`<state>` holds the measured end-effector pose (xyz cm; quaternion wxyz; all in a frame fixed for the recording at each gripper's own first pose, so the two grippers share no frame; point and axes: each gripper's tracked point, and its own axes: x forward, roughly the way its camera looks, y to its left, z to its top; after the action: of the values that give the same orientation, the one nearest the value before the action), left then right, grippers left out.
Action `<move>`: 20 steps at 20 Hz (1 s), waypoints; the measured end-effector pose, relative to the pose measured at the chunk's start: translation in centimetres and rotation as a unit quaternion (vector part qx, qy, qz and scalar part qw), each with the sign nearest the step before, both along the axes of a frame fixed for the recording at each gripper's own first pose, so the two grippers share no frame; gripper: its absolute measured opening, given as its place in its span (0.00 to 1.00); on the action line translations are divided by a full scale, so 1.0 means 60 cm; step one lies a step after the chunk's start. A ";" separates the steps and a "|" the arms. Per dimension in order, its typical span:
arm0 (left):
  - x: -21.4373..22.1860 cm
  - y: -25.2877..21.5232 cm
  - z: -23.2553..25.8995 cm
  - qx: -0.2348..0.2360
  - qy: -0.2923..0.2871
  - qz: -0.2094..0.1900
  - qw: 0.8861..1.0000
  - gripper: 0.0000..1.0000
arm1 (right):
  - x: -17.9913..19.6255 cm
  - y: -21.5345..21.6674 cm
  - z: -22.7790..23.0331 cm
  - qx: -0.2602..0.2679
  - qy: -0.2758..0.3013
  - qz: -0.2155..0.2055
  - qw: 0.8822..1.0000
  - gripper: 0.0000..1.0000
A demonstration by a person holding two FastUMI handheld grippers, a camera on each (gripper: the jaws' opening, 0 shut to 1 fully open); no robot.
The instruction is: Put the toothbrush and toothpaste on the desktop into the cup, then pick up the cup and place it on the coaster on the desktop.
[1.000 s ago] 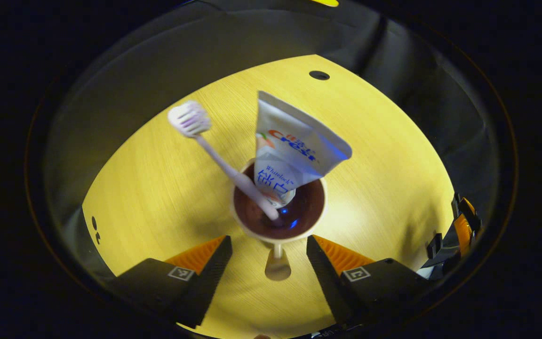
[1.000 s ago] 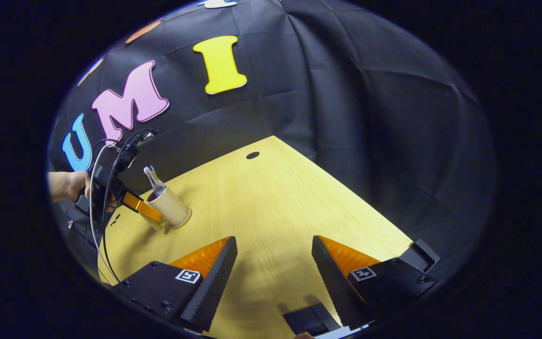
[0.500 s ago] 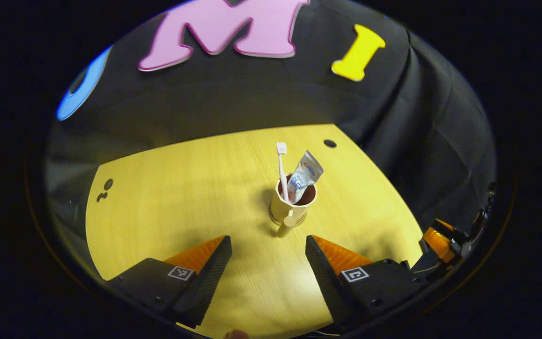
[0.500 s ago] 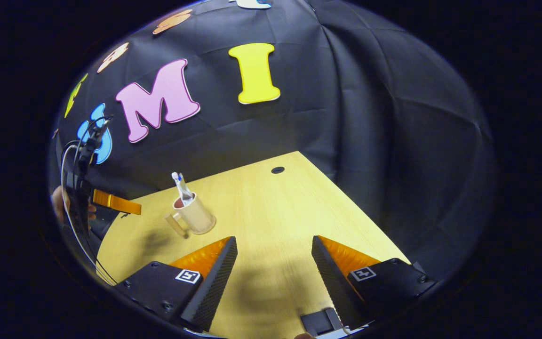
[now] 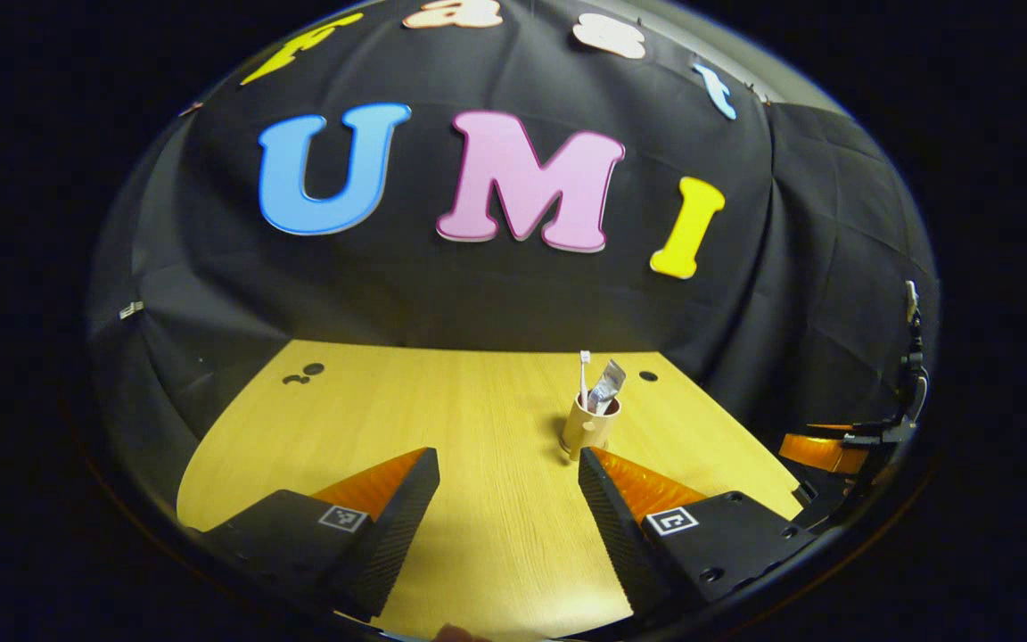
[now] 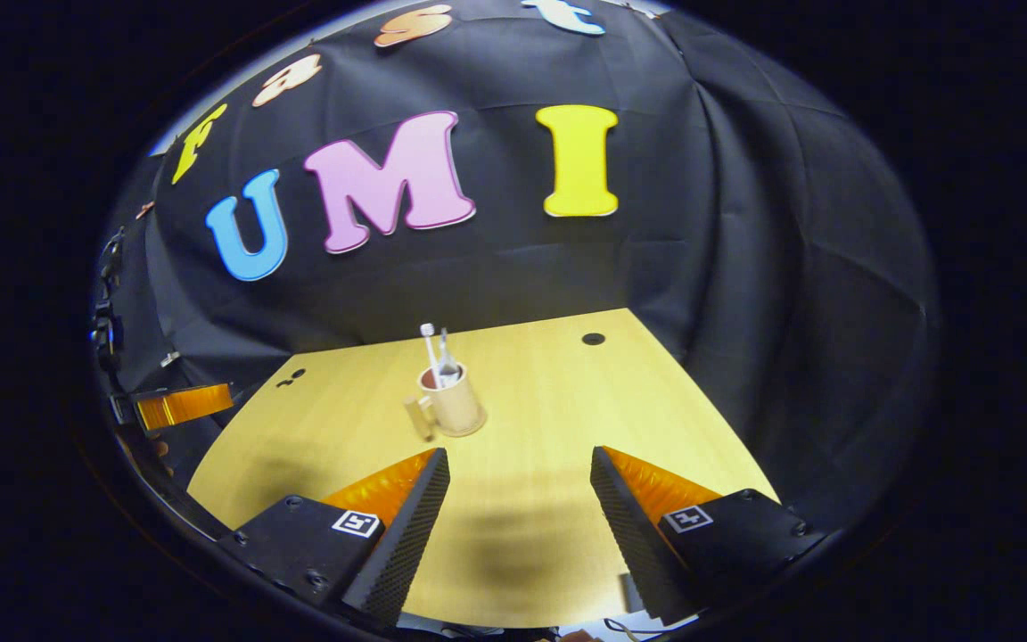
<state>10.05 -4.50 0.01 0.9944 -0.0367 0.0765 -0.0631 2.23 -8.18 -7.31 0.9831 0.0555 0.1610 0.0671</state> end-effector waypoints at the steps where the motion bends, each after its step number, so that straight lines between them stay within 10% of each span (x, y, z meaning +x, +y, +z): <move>1: -0.029 0.016 0.000 0.001 -0.018 0.008 1.000 0.98 | -0.012 0.022 0.008 0.001 -0.003 0.007 1.000 0.98; 9: -0.207 0.089 -0.027 -0.026 -0.064 0.051 0.996 0.98 | -0.117 0.126 0.036 -0.010 -0.049 0.031 0.998 0.98; 20: -0.230 0.093 -0.022 -0.021 -0.063 0.030 0.997 0.97 | -0.183 0.154 0.026 -0.010 -0.058 0.030 0.998 0.98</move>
<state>-3.77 1.06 -1.33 0.9977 -0.0554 0.0114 -0.0371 -8.75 1.03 -5.73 0.9887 0.0372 0.1064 0.0985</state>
